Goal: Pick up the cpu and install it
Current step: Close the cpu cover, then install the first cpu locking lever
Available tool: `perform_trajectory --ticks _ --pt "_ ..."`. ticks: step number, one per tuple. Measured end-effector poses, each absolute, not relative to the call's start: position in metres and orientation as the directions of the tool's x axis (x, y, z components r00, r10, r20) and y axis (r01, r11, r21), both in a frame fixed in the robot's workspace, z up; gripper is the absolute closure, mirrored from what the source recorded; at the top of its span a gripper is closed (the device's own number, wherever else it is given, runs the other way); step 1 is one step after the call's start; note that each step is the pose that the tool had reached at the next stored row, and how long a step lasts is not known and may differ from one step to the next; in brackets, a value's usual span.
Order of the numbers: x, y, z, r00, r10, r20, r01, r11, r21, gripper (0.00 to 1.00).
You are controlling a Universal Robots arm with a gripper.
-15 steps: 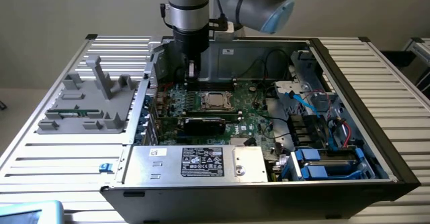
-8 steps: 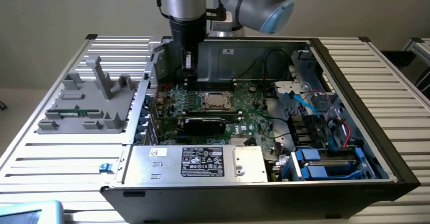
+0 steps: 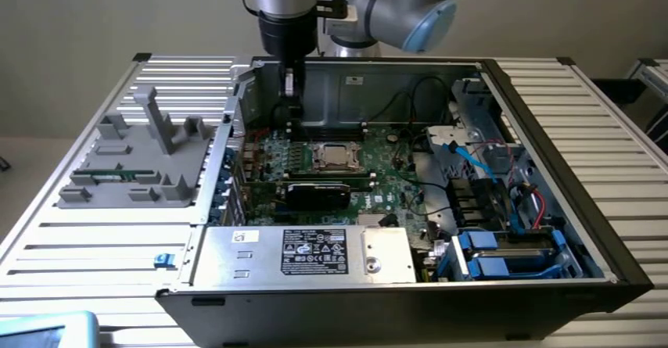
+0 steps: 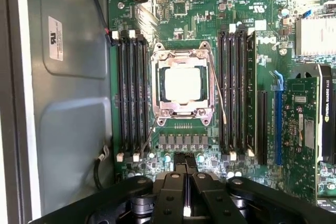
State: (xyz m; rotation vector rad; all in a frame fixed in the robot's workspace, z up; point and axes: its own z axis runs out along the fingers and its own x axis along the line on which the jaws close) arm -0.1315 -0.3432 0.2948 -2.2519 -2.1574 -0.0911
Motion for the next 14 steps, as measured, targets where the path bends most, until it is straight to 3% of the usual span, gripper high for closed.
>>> perform_trajectory --ticks 14 --pt "-0.134 -0.330 0.302 0.042 0.997 0.057 0.998 -0.044 0.033 0.89"
